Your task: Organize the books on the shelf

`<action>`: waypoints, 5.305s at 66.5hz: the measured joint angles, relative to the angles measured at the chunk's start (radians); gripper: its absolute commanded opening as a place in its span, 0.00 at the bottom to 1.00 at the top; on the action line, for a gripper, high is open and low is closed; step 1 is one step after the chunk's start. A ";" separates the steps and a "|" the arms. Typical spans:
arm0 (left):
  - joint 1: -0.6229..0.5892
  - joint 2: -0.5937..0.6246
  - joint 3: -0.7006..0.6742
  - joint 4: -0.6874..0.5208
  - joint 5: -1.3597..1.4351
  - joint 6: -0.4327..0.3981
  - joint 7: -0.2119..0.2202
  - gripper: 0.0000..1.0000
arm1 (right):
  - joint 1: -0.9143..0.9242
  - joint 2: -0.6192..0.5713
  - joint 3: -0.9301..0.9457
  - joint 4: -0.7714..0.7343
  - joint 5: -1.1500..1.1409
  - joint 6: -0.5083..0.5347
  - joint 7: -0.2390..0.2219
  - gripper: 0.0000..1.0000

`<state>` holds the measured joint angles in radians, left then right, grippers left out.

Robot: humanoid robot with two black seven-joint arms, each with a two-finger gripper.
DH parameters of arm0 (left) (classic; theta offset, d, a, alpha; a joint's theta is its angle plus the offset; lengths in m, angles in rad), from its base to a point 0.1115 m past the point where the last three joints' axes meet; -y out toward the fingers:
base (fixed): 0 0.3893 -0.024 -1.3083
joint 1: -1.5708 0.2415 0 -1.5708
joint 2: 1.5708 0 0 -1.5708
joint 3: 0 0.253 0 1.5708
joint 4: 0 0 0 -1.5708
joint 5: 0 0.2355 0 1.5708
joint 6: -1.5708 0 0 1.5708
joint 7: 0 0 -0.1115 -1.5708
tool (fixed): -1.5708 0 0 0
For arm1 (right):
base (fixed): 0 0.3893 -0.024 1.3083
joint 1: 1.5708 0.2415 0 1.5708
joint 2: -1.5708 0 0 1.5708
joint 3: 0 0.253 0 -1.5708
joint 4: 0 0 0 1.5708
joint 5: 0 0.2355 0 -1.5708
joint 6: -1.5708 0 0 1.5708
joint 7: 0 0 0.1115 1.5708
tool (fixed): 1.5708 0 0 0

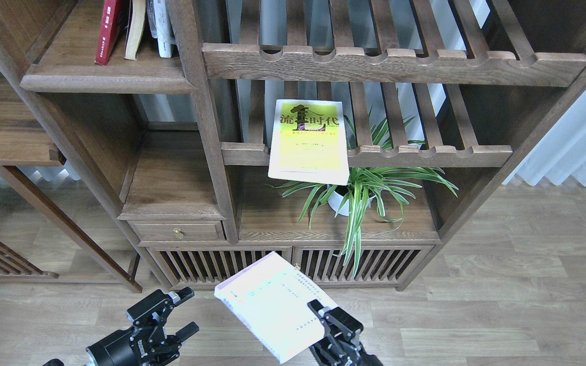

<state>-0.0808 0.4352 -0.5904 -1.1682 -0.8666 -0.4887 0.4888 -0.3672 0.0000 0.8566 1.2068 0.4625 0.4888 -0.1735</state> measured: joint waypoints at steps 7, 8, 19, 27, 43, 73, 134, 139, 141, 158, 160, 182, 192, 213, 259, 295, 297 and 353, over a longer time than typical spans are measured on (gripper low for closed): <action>-0.002 -0.023 0.010 0.010 0.001 0.000 0.000 0.98 | 0.000 0.000 -0.013 0.000 -0.001 0.000 0.000 0.15; -0.002 -0.027 0.013 0.011 0.001 0.000 0.000 0.98 | 0.000 0.000 -0.014 0.000 -0.001 0.000 0.000 0.15; -0.010 -0.051 0.048 0.029 0.001 0.000 0.000 0.97 | -0.001 0.000 -0.038 0.000 -0.001 0.000 0.000 0.15; -0.022 -0.059 0.068 0.041 0.002 0.000 0.000 0.92 | -0.002 0.000 -0.042 0.000 -0.002 0.000 0.000 0.14; -0.032 -0.078 0.076 0.053 0.003 0.000 0.000 0.71 | -0.004 0.000 -0.064 0.000 -0.003 0.000 0.000 0.14; -0.024 -0.140 0.075 0.069 -0.002 0.000 -0.001 0.07 | -0.012 -0.003 -0.074 0.001 -0.004 0.000 0.000 0.16; -0.037 0.199 -0.058 0.041 0.453 0.000 -0.077 0.05 | 0.121 -0.123 0.034 -0.085 -0.062 0.000 0.032 0.99; -0.032 0.275 -0.081 0.024 0.533 0.000 -0.080 0.05 | 0.132 -0.123 0.034 -0.085 -0.063 0.000 0.032 0.99; -0.028 0.294 -0.093 0.021 0.562 0.000 -0.084 0.05 | 0.135 -0.123 0.034 -0.085 -0.063 0.000 0.032 0.99; 0.112 0.216 -0.536 -0.022 1.018 0.000 -0.227 0.05 | 0.145 -0.123 0.035 -0.089 -0.064 0.000 0.032 0.99; 0.131 0.167 -0.602 -0.051 1.063 0.000 -0.237 0.05 | 0.145 -0.123 0.035 -0.090 -0.064 0.000 0.032 0.99; 0.272 -0.251 -1.087 -0.213 1.194 0.000 -0.114 0.05 | 0.131 -0.121 0.035 -0.091 -0.064 0.000 0.032 0.99; 0.285 -0.328 -1.178 -0.213 1.116 0.000 -0.094 0.05 | 0.128 -0.114 0.035 -0.092 -0.064 0.000 0.032 0.99; 0.141 -0.367 -1.269 -0.215 0.857 0.000 -0.099 0.05 | 0.129 -0.106 0.033 -0.092 -0.065 0.000 0.032 0.99; -0.151 -0.275 -1.365 -0.166 0.915 0.000 -0.052 0.05 | 0.119 -0.106 0.036 -0.095 -0.063 0.000 0.034 0.99; -0.558 -0.139 -1.293 -0.017 1.278 0.000 -0.020 0.05 | 0.115 -0.105 0.038 -0.098 -0.062 0.000 0.036 0.99; -0.579 -0.135 -1.288 -0.009 1.294 0.000 -0.017 0.05 | 0.115 -0.105 0.038 -0.098 -0.062 0.000 0.036 0.99; -1.169 0.024 -0.883 0.423 1.464 0.000 0.000 0.04 | 0.116 -0.097 0.038 -0.098 -0.062 0.000 0.040 0.99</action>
<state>-1.2497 0.4593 -1.4734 -0.7447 0.5979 -0.4888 0.4888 -0.2515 -0.0971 0.8943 1.1089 0.4004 0.4889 -0.1335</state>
